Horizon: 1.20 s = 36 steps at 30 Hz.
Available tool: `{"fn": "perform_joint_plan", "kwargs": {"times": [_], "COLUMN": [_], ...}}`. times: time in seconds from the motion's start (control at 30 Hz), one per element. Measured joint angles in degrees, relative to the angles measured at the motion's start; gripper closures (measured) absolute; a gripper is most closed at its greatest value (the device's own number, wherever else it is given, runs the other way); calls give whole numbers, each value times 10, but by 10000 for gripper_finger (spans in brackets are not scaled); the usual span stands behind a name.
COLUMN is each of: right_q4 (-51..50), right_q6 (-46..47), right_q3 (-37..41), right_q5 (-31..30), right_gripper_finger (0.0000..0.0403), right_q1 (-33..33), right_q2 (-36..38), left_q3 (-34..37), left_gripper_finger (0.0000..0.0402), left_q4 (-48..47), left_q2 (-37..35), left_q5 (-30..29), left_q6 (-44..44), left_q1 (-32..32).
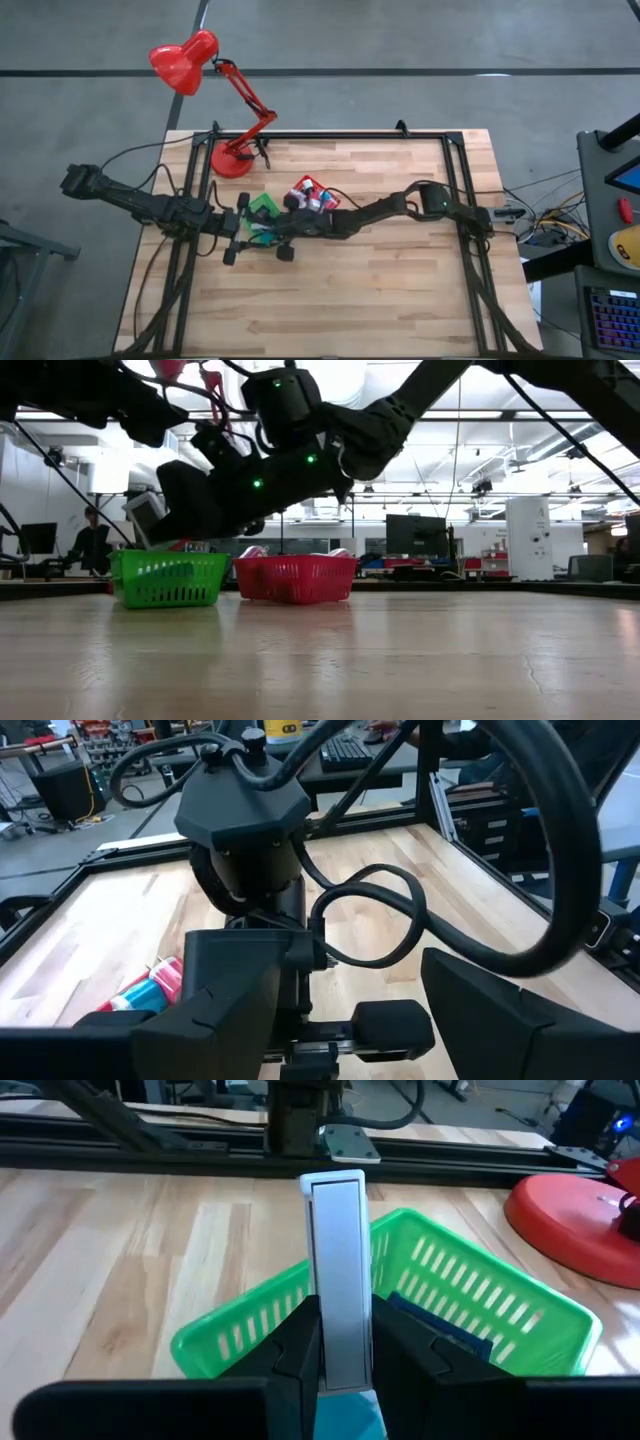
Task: Pick & Place Office items
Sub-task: Put the white timer into the green bin, then return to Home Position
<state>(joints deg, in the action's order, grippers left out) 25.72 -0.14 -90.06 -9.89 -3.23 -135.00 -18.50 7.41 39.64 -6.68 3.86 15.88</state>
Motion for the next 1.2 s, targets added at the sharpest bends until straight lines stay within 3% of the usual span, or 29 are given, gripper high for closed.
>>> {"fn": "perform_joint_plan", "kwargs": {"times": [0.37,0.87,1.2], "right_q4": [-3,-4,-4], "right_q6": [32,31,23], "right_q3": [7,14,16], "right_q5": [-1,-7,-16], "right_gripper_finger": [325,272,279], "right_q1": [5,6,5], "right_q2": [-2,-2,19], "left_q3": [0,0,0], "left_gripper_finger": [152,152,152], "left_q4": [-6,-6,-6], "left_q2": [0,0,0], "left_q5": [0,0,0], "left_q6": [0,0,0], "left_q1": [0,0,0]}}
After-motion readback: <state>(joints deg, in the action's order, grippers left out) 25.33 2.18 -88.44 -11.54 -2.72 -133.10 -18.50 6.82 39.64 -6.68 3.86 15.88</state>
